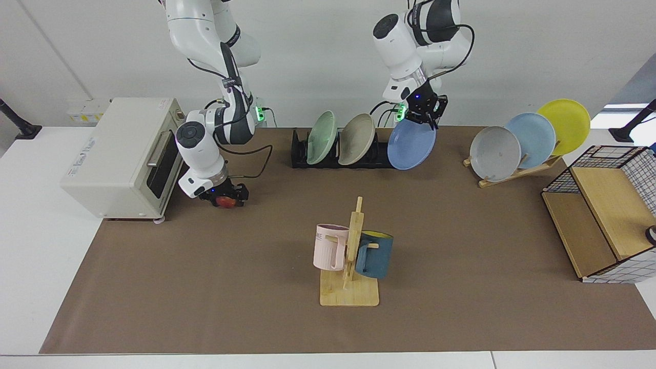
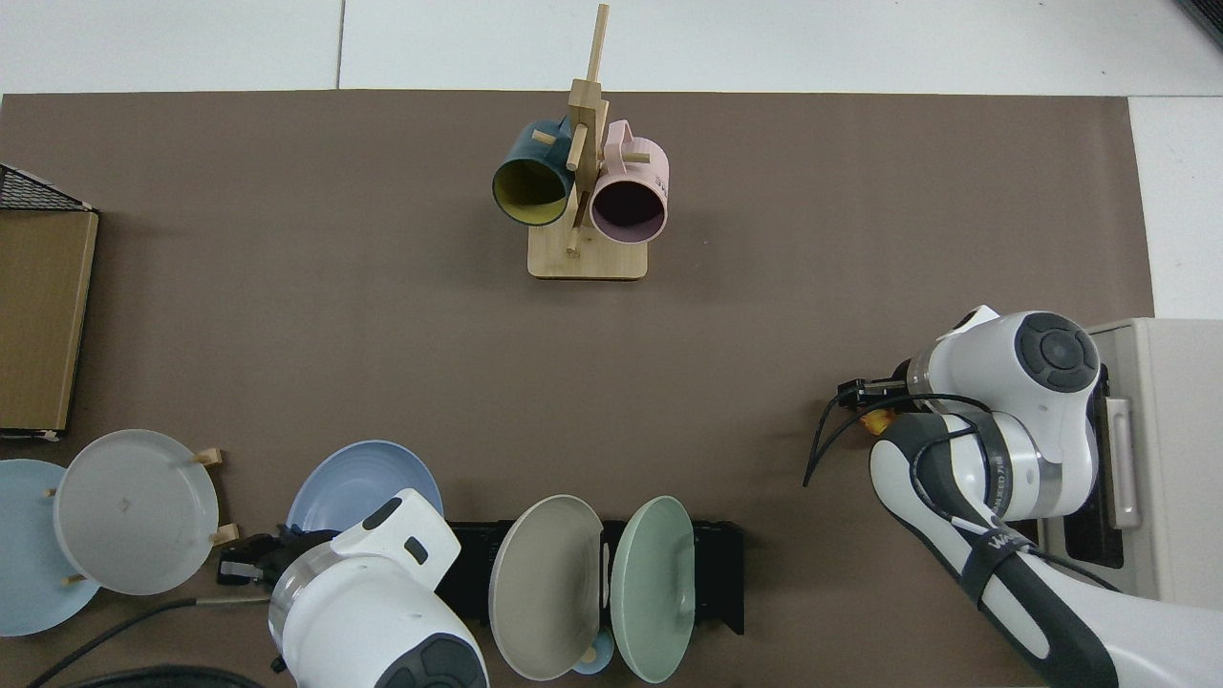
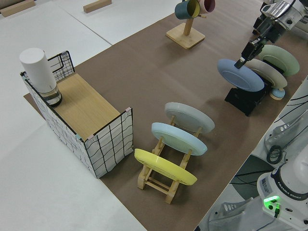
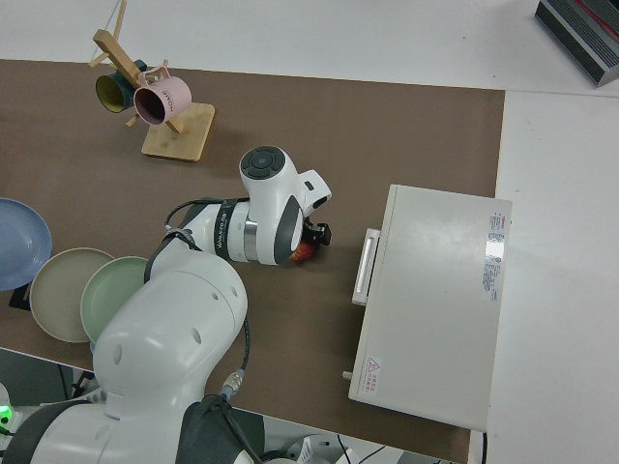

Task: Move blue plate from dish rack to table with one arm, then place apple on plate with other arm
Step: 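Lift the blue plate with the left gripper while the right gripper grasps the apple, then pull the blue plate out of the rack with the left gripper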

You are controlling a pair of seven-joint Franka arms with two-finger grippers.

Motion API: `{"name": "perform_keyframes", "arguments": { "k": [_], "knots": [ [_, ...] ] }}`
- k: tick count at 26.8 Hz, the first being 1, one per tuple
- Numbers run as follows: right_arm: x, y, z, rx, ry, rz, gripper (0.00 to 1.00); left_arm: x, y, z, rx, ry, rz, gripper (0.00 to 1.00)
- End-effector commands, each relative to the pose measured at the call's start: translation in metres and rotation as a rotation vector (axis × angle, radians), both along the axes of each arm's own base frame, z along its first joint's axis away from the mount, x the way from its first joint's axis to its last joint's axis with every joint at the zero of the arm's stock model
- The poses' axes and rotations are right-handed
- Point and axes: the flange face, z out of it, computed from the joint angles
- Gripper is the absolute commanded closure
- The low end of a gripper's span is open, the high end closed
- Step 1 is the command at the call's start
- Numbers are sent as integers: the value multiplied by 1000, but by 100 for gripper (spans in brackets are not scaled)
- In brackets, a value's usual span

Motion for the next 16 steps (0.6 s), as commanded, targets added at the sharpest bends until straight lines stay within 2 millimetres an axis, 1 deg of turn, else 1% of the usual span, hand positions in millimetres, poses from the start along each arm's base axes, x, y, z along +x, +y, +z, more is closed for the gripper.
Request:
{"name": "perform_keyframes", "arguments": {
  "k": [1,2,6,9,11,12,13,15,16],
  "knots": [
    [-9,-3,3,-2,38,20,87,13,-3,52,59,-25,39,100],
    [-9,-3,4,-1,41,22,91,19,-2,64,54,-30,50,100],
    [-5,-2,11,0,28,26,92,56,16,95,-8,-33,100,100],
    [0,-1,18,1,15,27,92,90,34,107,-100,-33,157,100],
    [8,-1,30,2,11,23,92,115,41,106,-187,-26,218,100],
    [12,-2,36,2,17,23,93,126,42,100,-225,-17,245,100],
    [16,-1,44,3,18,27,94,134,46,96,-258,-11,268,100],
    [25,-2,61,4,28,27,96,149,61,88,-343,15,324,100],
    [29,-2,68,2,35,30,97,153,65,86,-386,20,337,100]
  ]
}}
